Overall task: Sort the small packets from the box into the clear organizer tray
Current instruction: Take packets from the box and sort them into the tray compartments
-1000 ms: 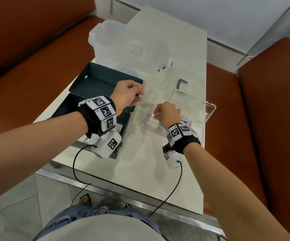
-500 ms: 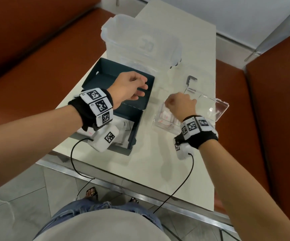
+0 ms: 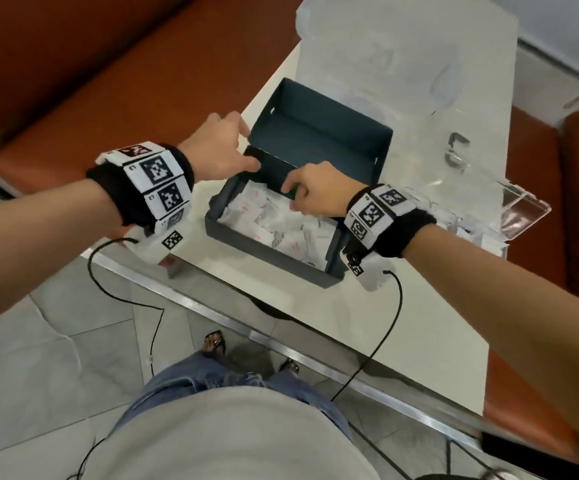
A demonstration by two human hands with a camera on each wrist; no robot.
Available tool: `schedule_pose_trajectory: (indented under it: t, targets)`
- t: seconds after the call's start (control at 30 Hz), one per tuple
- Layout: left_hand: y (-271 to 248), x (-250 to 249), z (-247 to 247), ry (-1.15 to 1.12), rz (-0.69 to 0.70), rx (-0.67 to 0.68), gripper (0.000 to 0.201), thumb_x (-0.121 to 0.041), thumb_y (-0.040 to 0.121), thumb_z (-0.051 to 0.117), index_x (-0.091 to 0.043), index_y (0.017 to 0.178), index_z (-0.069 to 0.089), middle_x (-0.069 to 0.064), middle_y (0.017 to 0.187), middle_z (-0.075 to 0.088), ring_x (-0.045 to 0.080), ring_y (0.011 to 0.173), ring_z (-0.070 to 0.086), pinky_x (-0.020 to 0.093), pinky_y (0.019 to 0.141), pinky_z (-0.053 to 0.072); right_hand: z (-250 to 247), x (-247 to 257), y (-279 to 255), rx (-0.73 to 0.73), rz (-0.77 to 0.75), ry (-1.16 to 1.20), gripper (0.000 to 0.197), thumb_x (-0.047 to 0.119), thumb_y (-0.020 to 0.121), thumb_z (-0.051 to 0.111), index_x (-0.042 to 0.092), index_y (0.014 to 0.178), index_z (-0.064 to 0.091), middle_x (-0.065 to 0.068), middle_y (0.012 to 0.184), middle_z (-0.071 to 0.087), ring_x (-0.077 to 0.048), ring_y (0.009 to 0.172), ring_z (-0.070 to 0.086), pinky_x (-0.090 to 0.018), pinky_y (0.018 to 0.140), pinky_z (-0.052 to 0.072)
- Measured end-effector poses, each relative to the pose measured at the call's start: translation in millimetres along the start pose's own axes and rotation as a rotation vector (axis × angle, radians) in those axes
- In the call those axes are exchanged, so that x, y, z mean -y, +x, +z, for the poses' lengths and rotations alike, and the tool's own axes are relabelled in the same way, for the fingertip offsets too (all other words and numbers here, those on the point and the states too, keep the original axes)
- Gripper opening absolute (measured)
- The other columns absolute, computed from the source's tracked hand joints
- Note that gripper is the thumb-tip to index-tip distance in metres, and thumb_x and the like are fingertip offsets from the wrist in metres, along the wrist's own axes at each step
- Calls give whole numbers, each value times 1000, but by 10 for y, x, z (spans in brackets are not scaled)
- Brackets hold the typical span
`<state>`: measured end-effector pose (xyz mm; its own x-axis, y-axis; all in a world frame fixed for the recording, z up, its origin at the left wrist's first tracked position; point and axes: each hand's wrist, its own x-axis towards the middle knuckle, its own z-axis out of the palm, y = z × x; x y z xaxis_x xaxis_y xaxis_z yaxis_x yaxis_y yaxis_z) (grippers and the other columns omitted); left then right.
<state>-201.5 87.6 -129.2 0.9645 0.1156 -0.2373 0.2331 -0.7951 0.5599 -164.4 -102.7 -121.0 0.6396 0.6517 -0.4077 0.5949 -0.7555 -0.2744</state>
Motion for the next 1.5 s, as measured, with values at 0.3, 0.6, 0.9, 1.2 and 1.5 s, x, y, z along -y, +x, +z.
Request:
schedule_pose_trajectory:
  t: [0.3,0.6,0.9,1.2,1.5]
  targets:
    - [-35,296,7,-395,-192,271,38,-15,91,67,-13,126,55,6,95,66,16,78,66,25,48,56,293,395,459,194,61,-166,65,35,82,71,4,133,46,-17,122,49,-29,113,49,-35,91,46]
    - [-66,302,-7,-465,-192,294,40,-15,90,69,-10,127,54,16,106,65,21,82,66,38,63,59,153,450,555,100,57,-20,47,29,84,70,11,125,57,-8,116,63,-27,107,59,-28,79,44]
    - [-83,275,-26,-500,-218,319,40,-12,91,66,-9,128,53,19,104,66,24,83,65,35,58,56,413,500,577,158,75,-9,74,38,78,75,10,137,41,-9,115,41,-24,106,47,-28,84,41]
    - [-82,295,-33,-488,-248,309,34,-15,89,69,-12,122,58,11,93,66,20,77,65,32,55,57,369,488,579,186,193,151,52,33,80,76,5,121,61,-10,118,64,-25,104,61,-40,94,51]
    - [-92,269,-23,-445,-238,275,35,-15,88,70,-12,121,58,10,90,66,20,76,66,28,46,55,378,619,519,289,236,285,45,12,82,72,-7,120,56,-7,53,50,-20,50,47,-26,47,40]
